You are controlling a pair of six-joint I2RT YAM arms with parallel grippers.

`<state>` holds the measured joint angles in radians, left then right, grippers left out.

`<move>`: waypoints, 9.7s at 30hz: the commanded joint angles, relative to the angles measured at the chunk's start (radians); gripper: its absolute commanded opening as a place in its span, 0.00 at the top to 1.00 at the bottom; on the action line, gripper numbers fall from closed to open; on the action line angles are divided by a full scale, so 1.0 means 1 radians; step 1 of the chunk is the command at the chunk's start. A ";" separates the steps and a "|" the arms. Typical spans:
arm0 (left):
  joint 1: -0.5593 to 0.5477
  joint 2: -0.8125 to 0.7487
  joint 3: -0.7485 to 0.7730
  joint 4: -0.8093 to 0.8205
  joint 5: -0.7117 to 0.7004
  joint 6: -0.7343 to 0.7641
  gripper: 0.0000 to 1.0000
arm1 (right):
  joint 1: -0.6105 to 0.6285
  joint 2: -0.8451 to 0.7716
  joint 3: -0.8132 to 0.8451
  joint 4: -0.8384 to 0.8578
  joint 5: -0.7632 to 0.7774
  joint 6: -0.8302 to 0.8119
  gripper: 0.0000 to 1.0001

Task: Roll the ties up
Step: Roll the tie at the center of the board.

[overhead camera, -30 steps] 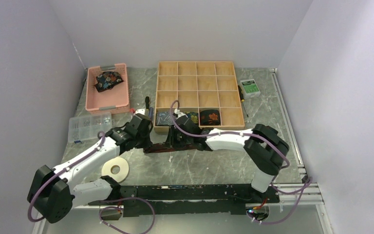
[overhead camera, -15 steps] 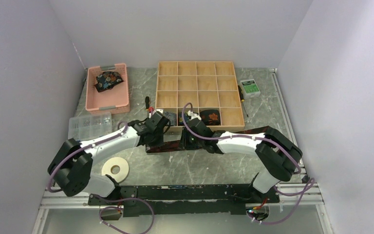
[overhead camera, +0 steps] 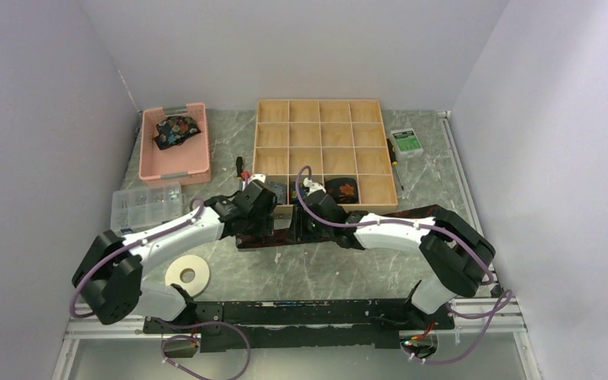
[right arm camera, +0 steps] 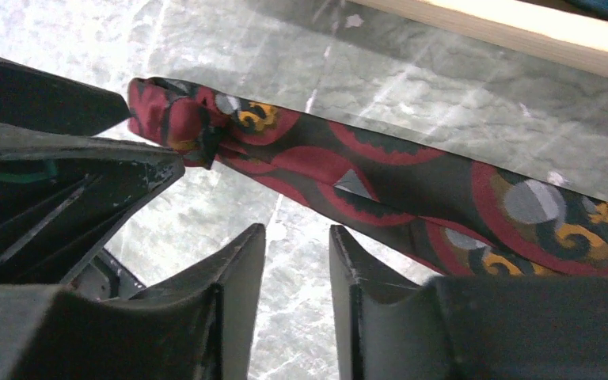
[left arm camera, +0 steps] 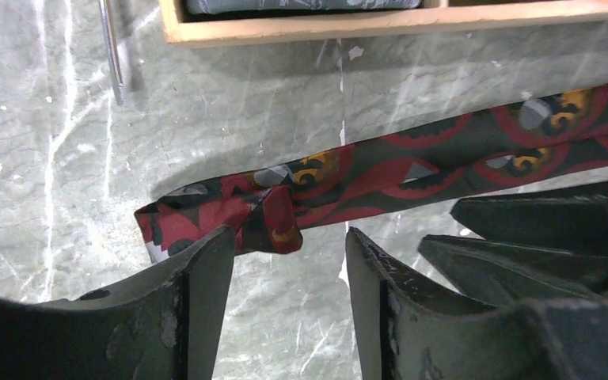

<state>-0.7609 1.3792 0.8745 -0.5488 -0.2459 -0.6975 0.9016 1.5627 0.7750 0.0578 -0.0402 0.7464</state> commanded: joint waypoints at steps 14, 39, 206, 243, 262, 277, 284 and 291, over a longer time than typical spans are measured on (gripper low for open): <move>0.219 -0.499 -0.321 0.086 -0.005 -0.194 0.24 | 0.003 0.255 0.321 -0.018 -0.238 0.053 0.47; 0.363 -0.533 -0.455 0.167 0.121 -0.216 0.25 | -0.005 0.453 0.326 0.295 -0.408 0.151 0.82; 0.449 -0.390 -0.632 0.619 0.529 -0.109 0.97 | -0.070 0.414 0.151 0.395 -0.382 0.211 0.90; 0.293 -0.253 -0.241 0.036 0.094 -0.010 0.97 | 0.073 0.318 0.416 -0.171 0.099 -0.225 0.55; 0.293 -0.299 -0.290 0.061 0.110 -0.026 0.97 | 0.158 0.347 0.379 -0.200 0.174 -0.259 0.99; 0.293 -0.344 -0.343 0.098 0.137 -0.045 0.97 | 0.174 0.246 0.351 -0.121 0.180 -0.318 0.56; 0.293 -0.354 -0.369 0.115 0.150 -0.059 0.97 | 0.222 0.294 0.382 -0.137 0.229 -0.363 0.57; 0.292 -0.363 -0.374 0.116 0.153 -0.062 0.97 | 0.237 0.351 0.419 -0.159 0.287 -0.382 0.55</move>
<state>-0.4644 1.0374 0.5068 -0.4576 -0.1093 -0.7452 1.1351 1.8832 1.1362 -0.1055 0.1806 0.3946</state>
